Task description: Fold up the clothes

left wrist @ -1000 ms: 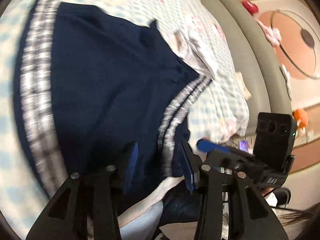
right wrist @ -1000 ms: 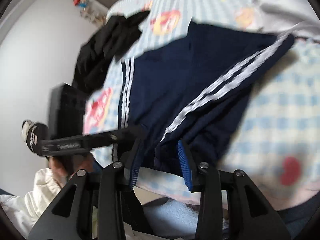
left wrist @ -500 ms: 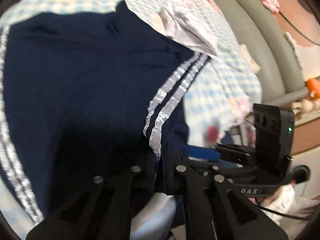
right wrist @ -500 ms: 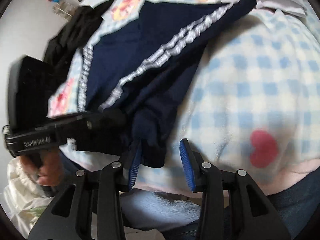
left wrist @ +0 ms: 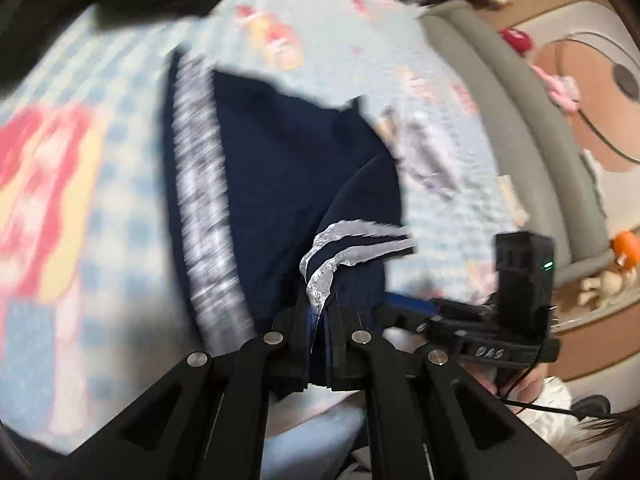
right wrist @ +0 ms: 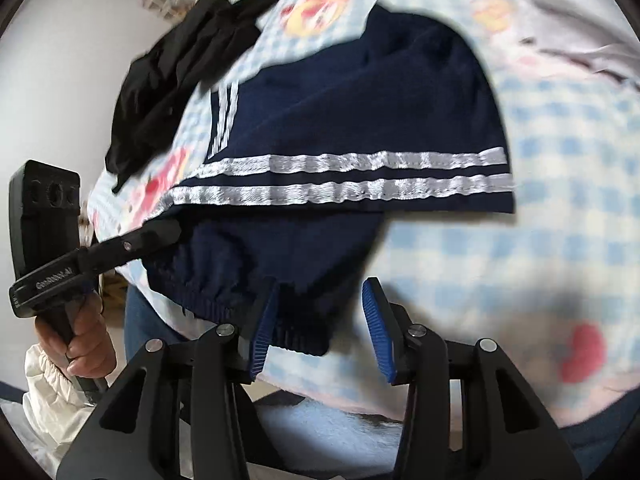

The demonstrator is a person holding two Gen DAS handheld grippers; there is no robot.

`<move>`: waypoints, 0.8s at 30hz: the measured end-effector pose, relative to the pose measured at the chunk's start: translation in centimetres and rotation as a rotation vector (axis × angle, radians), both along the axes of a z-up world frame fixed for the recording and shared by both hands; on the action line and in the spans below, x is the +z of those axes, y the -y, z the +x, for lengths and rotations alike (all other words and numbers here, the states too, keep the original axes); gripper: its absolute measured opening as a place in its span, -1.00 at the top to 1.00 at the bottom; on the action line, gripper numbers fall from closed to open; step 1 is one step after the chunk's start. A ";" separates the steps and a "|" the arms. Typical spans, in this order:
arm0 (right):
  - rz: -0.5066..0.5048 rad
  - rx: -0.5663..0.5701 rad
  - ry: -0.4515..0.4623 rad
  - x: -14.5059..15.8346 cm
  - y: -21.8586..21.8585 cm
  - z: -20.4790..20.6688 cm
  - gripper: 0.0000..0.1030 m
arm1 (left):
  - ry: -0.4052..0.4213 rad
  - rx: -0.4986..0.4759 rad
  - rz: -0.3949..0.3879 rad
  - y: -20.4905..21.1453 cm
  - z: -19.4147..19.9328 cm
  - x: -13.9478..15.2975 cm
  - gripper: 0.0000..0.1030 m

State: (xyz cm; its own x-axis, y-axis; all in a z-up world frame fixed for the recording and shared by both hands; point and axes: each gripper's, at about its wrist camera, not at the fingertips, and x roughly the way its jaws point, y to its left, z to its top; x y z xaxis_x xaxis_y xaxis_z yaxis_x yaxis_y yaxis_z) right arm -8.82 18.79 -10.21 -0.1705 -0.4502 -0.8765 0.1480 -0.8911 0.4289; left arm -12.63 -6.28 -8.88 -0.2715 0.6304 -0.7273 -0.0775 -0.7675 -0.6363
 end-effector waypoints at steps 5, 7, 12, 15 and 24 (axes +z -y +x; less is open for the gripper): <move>0.063 0.002 -0.009 -0.4 0.5 0.0 0.15 | 0.045 0.041 -0.017 1.9 1.4 -1.3 0.91; 0.043 0.002 -0.042 0.6 0.4 0.0 0.15 | 0.012 0.036 0.005 2.1 1.5 -0.2 0.91; 0.069 0.036 -0.019 -0.5 1.6 -0.2 0.08 | 0.013 0.017 -0.038 2.1 1.6 -0.4 0.87; 0.113 0.047 0.022 -1.9 2.2 -0.3 0.13 | 0.103 0.002 -0.146 2.0 1.7 -3.1 0.71; 0.061 -0.005 -0.066 1.0 1.0 -0.2 0.09 | -0.015 -0.065 -0.156 1.3 1.8 -0.7 0.51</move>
